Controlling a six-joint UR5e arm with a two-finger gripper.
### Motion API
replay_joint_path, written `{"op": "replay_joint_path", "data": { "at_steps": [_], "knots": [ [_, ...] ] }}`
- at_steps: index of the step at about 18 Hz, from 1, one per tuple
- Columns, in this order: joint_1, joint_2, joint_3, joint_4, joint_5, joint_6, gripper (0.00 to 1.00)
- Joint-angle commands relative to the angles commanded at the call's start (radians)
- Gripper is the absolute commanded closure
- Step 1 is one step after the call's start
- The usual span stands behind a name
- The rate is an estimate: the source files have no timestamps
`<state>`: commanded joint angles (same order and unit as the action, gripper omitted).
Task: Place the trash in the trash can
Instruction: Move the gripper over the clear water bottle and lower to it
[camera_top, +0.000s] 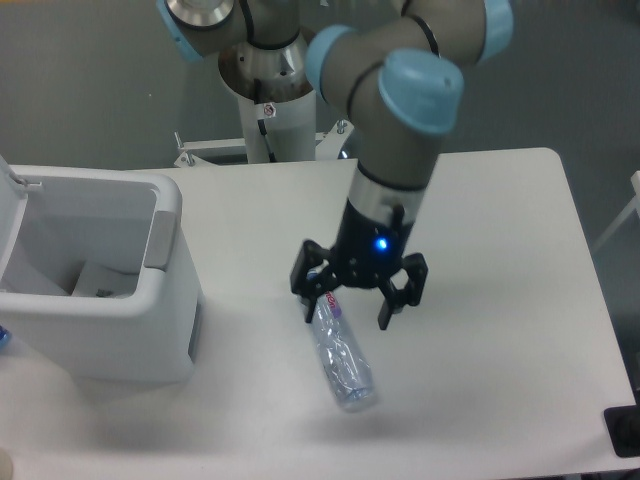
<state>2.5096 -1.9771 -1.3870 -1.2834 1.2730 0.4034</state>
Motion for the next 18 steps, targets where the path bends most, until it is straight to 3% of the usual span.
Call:
{"op": "replay_joint_path", "data": {
  "at_steps": [3,14,18],
  "knots": [
    [-0.003,-0.072,0.052,-0.101,0.043,-0.008,0.0],
    [-0.043,-0.267,0.146,-0.132,0.143,-0.1,0.0],
    [-0.055,-0.298,0.169,-0.131,0.167,-0.124,0.0]
  ]
}}
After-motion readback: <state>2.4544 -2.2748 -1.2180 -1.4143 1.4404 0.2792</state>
